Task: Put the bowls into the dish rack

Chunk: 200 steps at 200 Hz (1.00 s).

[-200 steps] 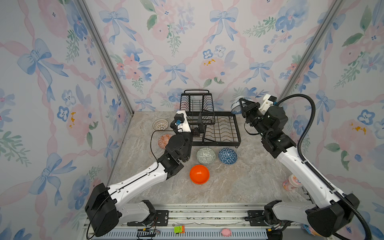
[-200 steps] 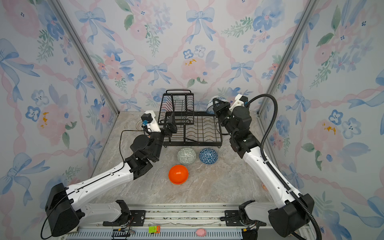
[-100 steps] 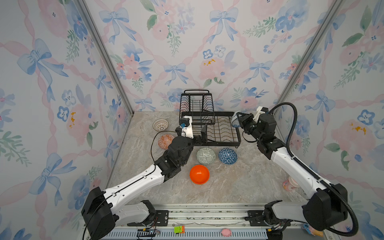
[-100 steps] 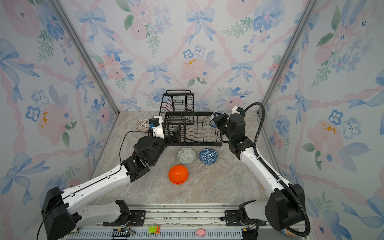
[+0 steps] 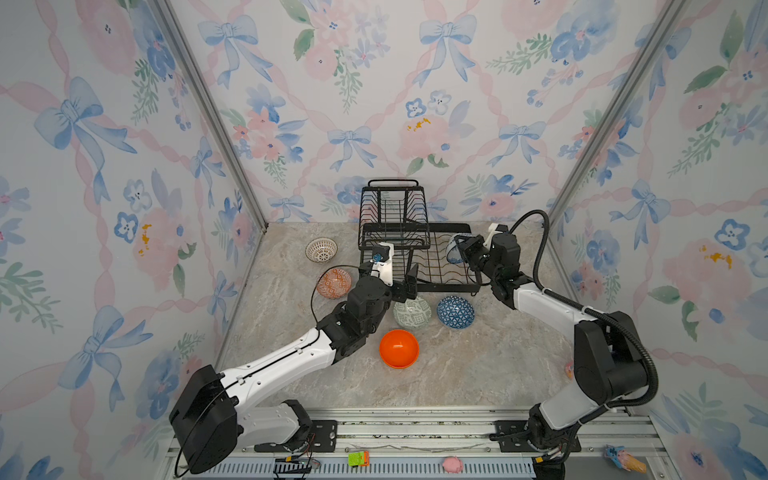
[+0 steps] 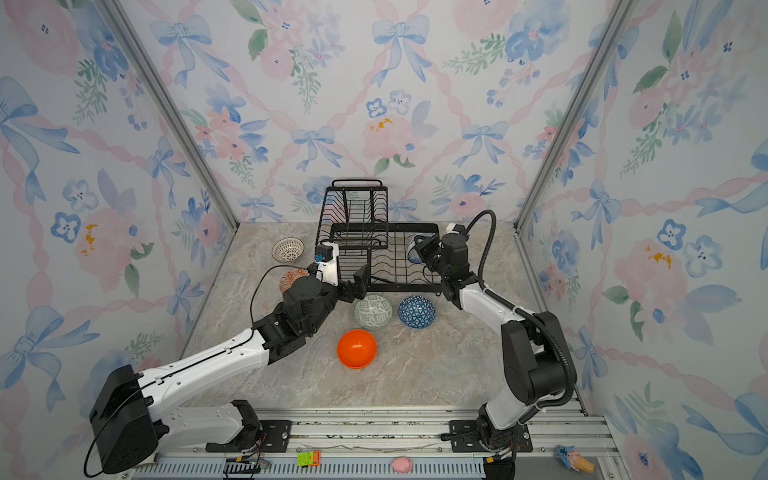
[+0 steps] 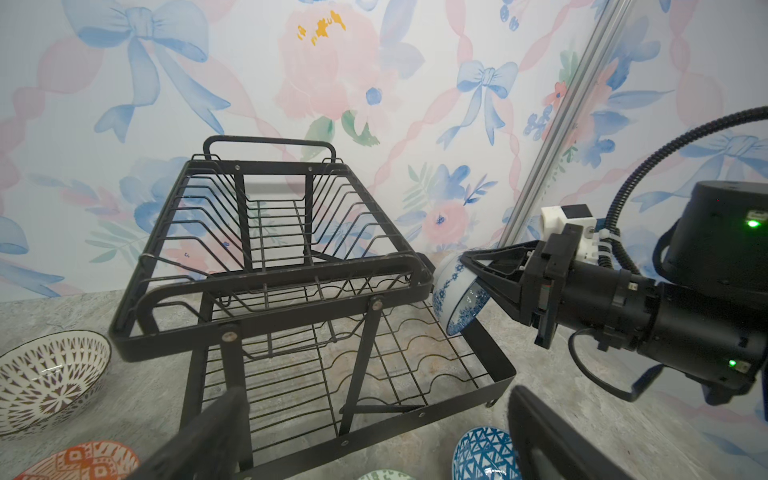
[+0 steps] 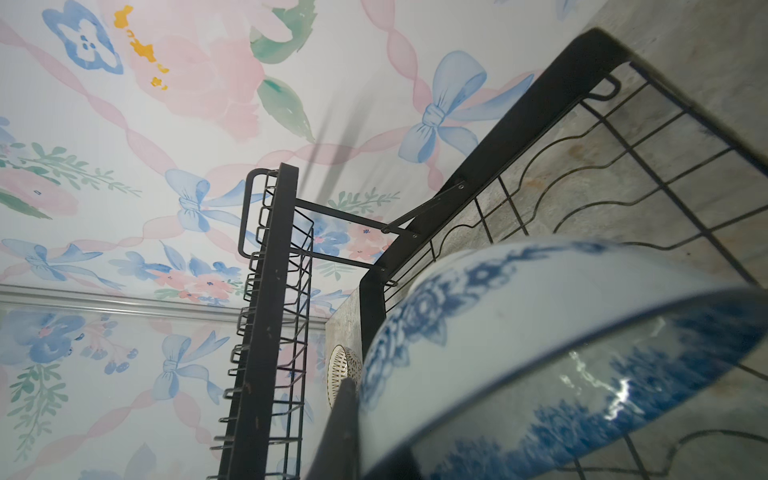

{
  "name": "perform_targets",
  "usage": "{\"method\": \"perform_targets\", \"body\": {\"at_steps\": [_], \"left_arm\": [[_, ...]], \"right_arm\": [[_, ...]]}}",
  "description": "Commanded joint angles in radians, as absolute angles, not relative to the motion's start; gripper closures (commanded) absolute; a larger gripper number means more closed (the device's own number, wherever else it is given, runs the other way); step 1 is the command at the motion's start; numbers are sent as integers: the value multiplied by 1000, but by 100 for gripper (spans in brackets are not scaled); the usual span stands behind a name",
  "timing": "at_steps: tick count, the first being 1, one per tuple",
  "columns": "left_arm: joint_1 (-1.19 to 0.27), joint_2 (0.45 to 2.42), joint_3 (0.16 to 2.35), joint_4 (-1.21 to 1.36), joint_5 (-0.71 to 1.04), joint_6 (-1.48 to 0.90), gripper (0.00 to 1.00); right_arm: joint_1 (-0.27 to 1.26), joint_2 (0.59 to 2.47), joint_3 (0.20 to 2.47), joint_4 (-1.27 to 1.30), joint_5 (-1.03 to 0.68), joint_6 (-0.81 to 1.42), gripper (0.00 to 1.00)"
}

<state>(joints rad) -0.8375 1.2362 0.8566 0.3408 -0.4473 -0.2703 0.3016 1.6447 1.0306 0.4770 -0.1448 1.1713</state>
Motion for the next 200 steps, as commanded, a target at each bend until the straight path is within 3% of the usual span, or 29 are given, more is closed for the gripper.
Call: {"method": "perform_targets", "body": {"at_steps": [1,88,200], "left_arm": [[-841,1249,882,345,-431,-241,2],[-822,1311,901,346,-403,-238,2],[-755,1322,865,347,-375,-270,2]], "right_arm": [[298,1732,1093,662,-162,1220,100],[351,2039,1326,773,-178,1290,100],[394,2270,1580,772,-178,1339,100]]}}
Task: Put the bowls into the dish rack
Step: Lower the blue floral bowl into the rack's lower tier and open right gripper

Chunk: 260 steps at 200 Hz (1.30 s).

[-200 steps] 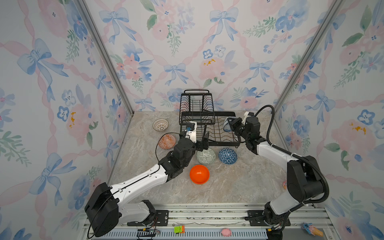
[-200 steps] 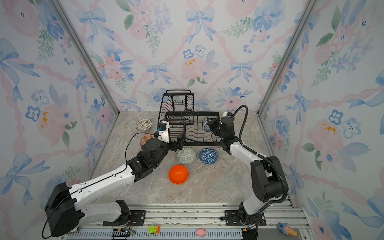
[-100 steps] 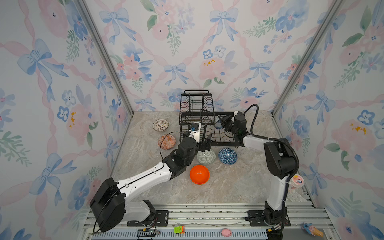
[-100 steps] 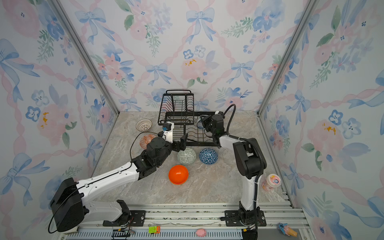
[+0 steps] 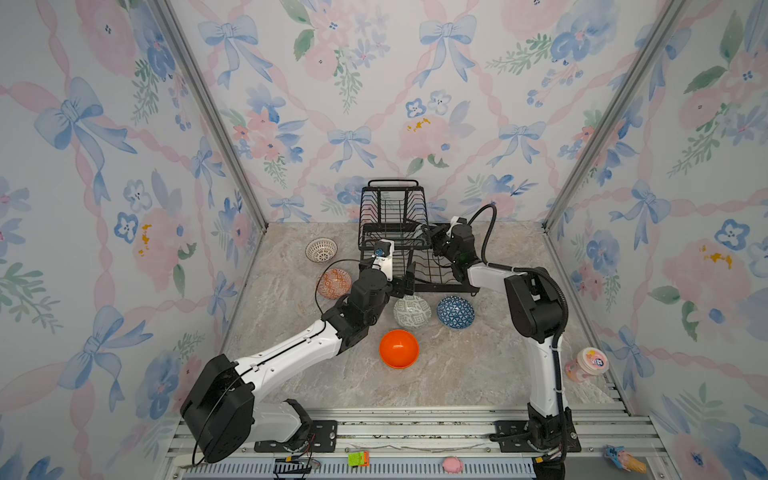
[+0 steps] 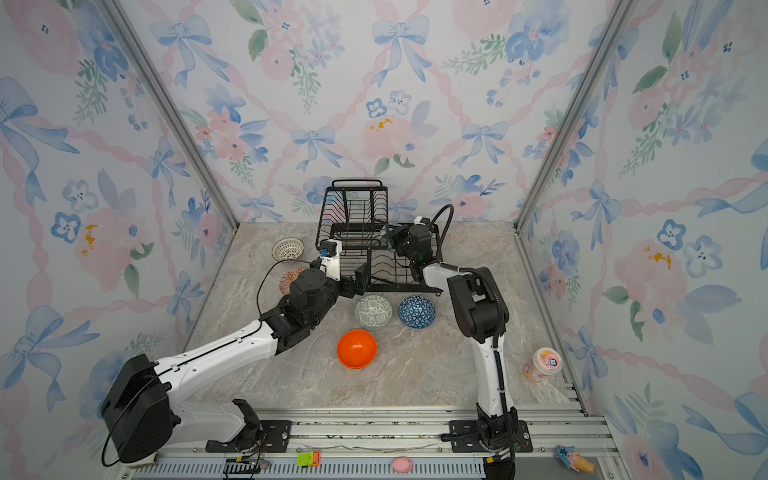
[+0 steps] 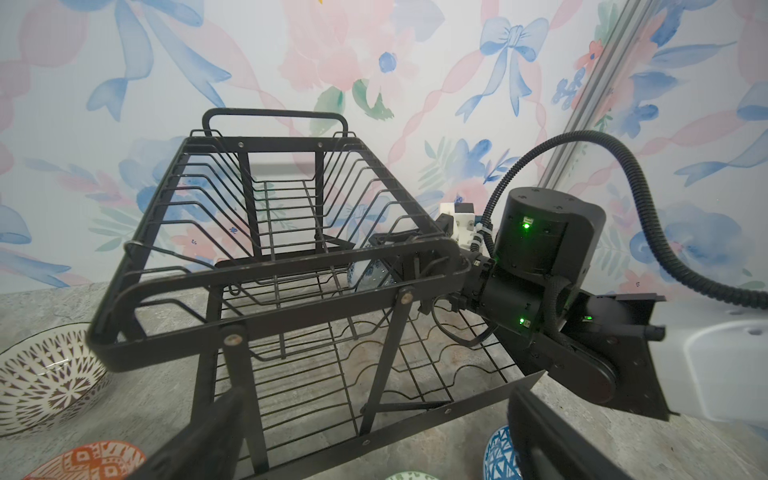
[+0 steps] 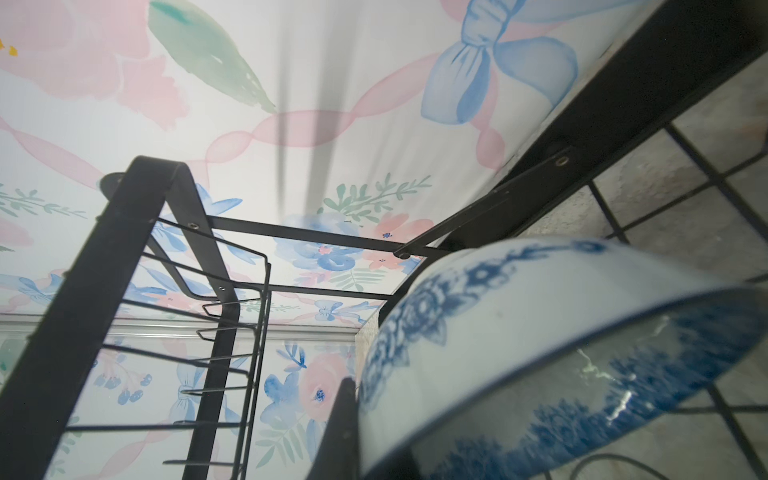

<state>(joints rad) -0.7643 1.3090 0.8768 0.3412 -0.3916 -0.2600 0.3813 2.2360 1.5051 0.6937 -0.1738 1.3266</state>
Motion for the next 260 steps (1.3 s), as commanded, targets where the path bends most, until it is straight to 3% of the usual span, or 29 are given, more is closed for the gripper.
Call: {"method": "perform_targets", "body": {"at_steps": [1,160,260], "left_arm": [[-754,1323,865,347,-375,-271,2],[-727,1330,854,347,-375,-264,2],[-719,1333,853,347,-374,-267,2]], "right_arm": [[394,2272,1583,772,-178,1339,100],[431,2488,1779,948,-98,1367,100],[433,2545,1775,1054,-59,1367,100]]}}
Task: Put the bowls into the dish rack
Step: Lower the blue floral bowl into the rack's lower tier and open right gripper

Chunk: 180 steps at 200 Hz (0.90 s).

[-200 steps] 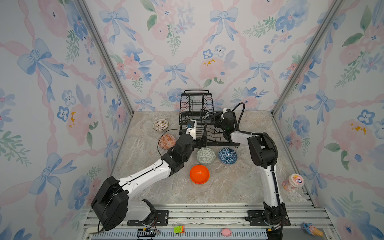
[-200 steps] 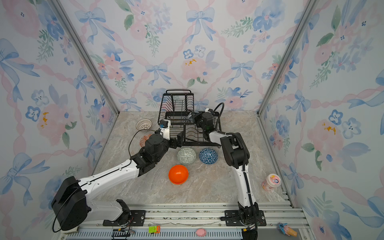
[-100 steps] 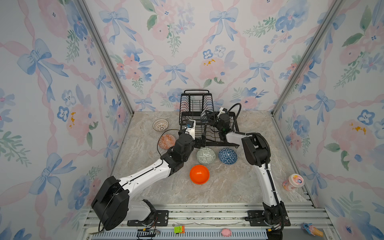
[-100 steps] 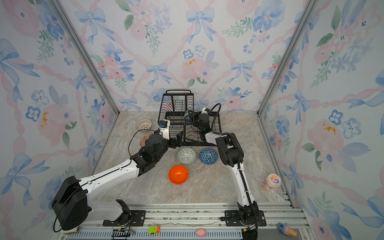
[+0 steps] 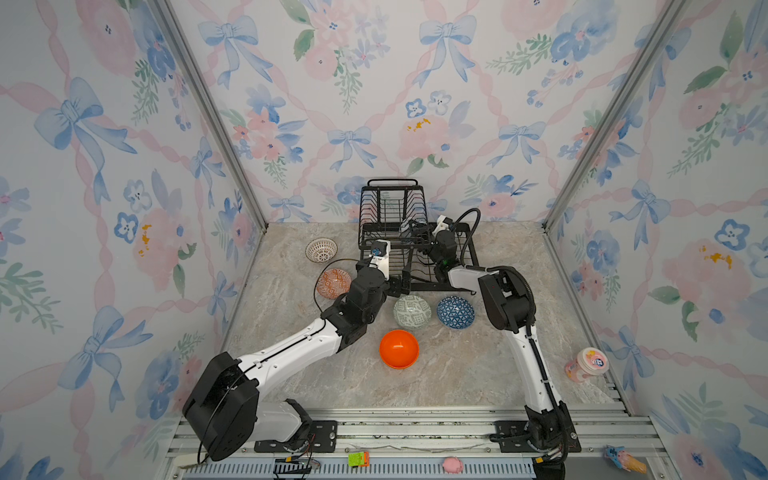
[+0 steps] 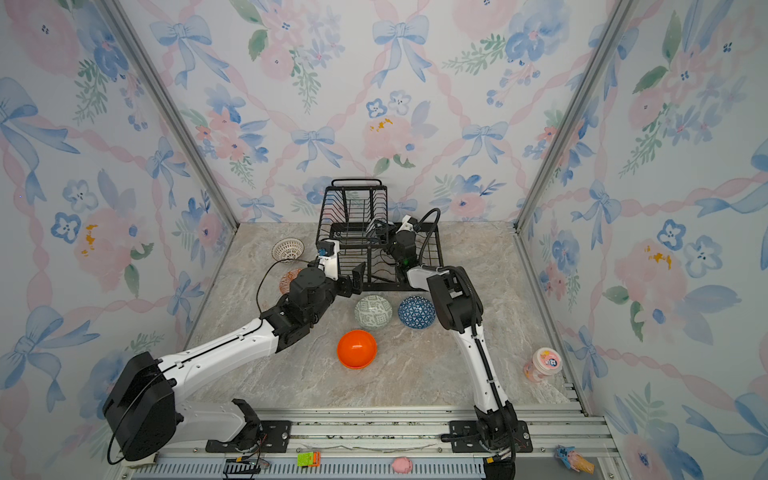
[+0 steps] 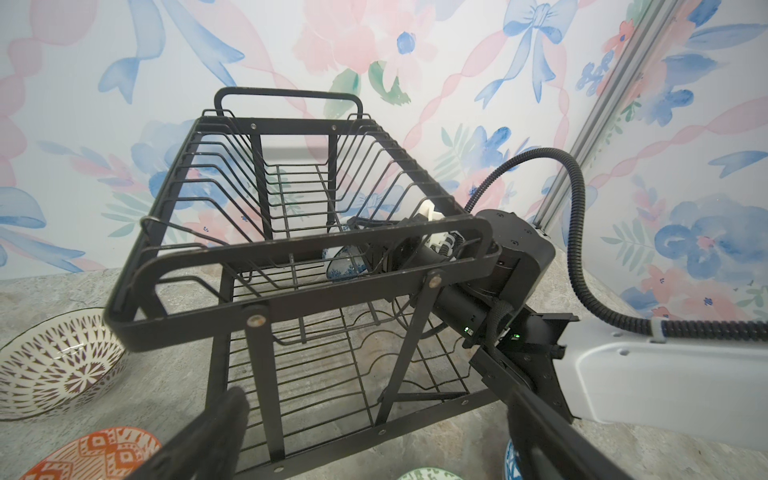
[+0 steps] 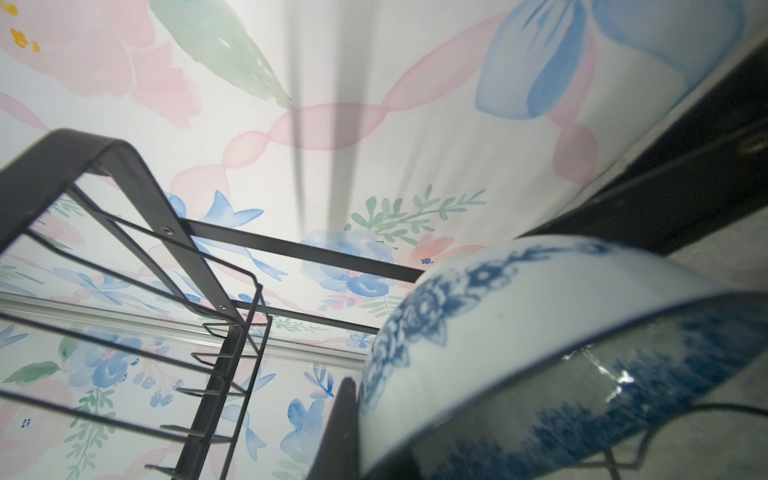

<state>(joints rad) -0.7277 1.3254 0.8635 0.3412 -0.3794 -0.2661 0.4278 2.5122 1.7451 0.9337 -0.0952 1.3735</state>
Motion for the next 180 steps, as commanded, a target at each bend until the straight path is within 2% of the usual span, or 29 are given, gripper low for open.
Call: {"method": "perform_targets", "body": {"at_steps": [1,114,180], "left_arm": [[-719,1333,853,348,-373,-267,2],[-719,1328,845,347,-370,-279,2],[-719,1319,842,347,-370,-284,2]], "right_arm": [[433,2546,1774,1056,-58,1368,100],[437,2506,1625,1156,-7,1381,100],[450,2483,1590,1133,23,1408,93]]}}
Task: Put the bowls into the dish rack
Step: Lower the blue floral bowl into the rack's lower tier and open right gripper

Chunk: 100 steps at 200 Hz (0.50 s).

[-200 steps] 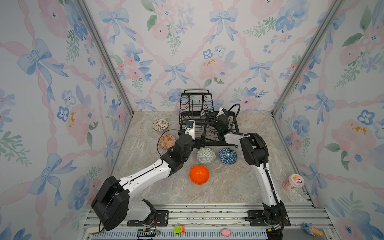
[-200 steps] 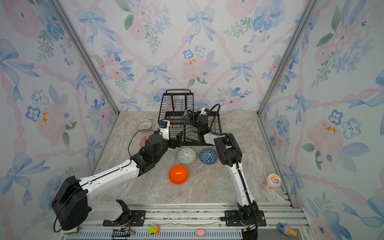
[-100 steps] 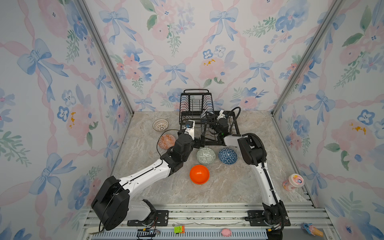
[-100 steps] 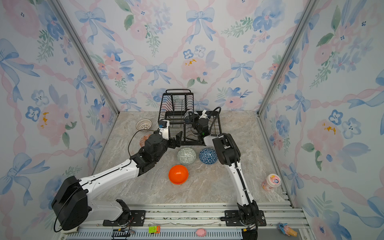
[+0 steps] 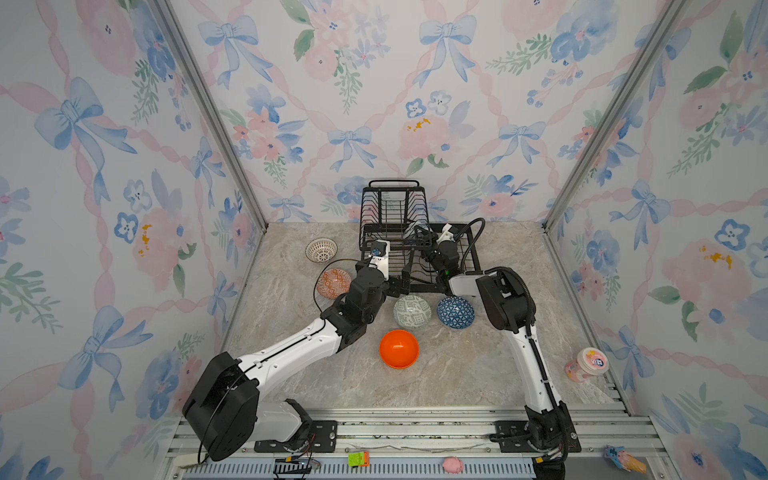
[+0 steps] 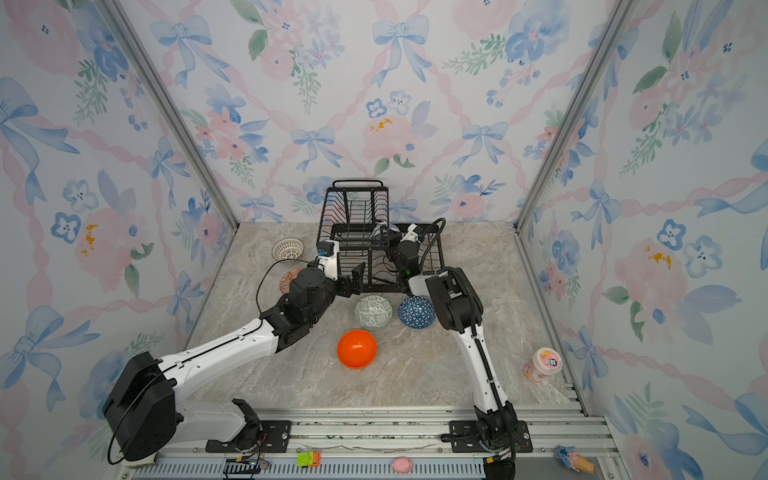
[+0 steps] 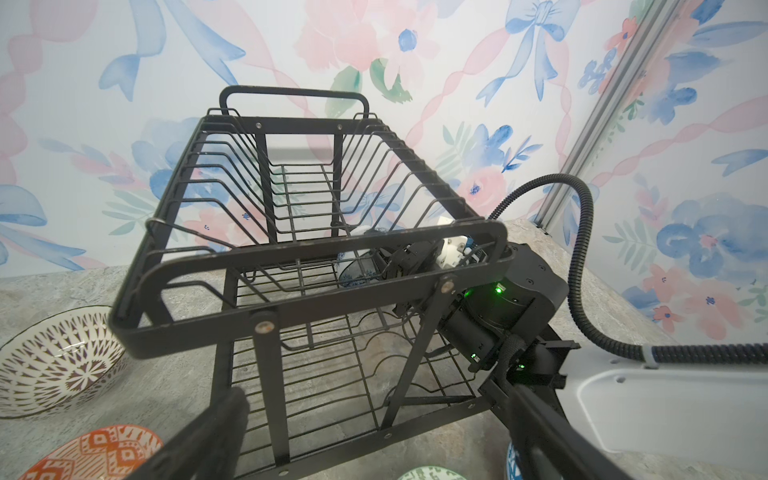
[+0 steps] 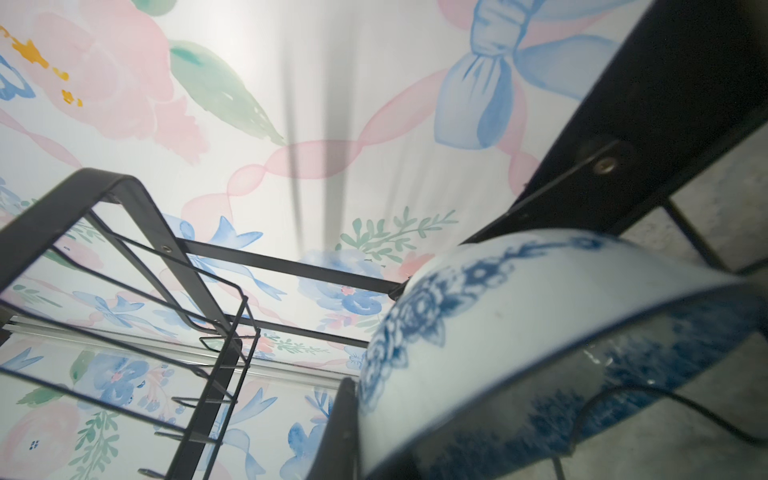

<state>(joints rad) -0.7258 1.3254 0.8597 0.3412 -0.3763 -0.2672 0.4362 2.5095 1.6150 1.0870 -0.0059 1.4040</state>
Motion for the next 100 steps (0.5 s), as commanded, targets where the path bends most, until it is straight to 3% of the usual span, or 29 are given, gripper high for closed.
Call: {"method": "perform_targets", "body": {"at_steps": [1,100], "left_arm": [[-719,1318,843,347,-370,-285,2],[-719,1307,836,348,-374,-287,2]], "right_arm": [[450,2482,1589,1132,23,1408,93],[457,2468,1603,1091,23,1425,84]]}}
